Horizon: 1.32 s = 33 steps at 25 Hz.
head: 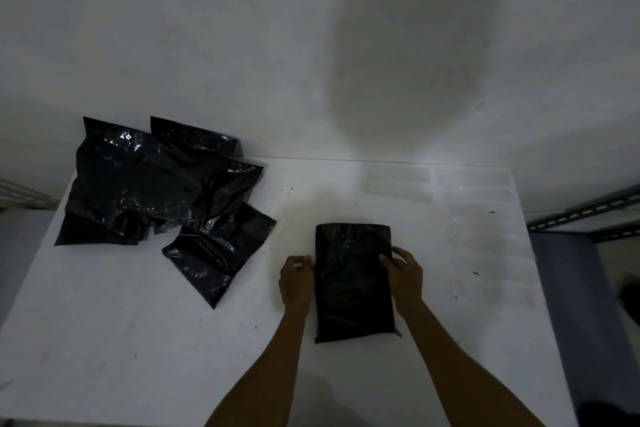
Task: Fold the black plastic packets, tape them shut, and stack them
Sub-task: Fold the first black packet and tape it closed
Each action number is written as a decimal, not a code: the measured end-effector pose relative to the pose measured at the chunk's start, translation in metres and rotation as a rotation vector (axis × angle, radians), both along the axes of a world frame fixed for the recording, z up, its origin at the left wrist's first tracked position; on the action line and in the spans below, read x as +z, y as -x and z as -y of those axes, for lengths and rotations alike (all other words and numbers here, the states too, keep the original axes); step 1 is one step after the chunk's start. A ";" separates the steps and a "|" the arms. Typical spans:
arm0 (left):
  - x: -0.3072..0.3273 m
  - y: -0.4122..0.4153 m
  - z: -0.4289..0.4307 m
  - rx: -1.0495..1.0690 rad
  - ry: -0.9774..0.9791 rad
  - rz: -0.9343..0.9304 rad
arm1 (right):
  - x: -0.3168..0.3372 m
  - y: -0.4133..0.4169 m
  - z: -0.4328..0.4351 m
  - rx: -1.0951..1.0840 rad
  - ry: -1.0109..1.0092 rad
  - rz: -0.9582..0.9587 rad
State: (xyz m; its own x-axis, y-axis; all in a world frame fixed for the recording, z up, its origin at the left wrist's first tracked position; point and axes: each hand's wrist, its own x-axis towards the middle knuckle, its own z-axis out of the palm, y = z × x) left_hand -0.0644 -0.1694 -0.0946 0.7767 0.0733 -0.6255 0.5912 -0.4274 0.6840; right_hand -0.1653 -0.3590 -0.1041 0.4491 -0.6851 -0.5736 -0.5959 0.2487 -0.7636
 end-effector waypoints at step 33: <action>-0.010 -0.028 -0.008 -0.268 0.167 -0.007 | 0.002 0.000 0.025 0.181 -0.033 -0.059</action>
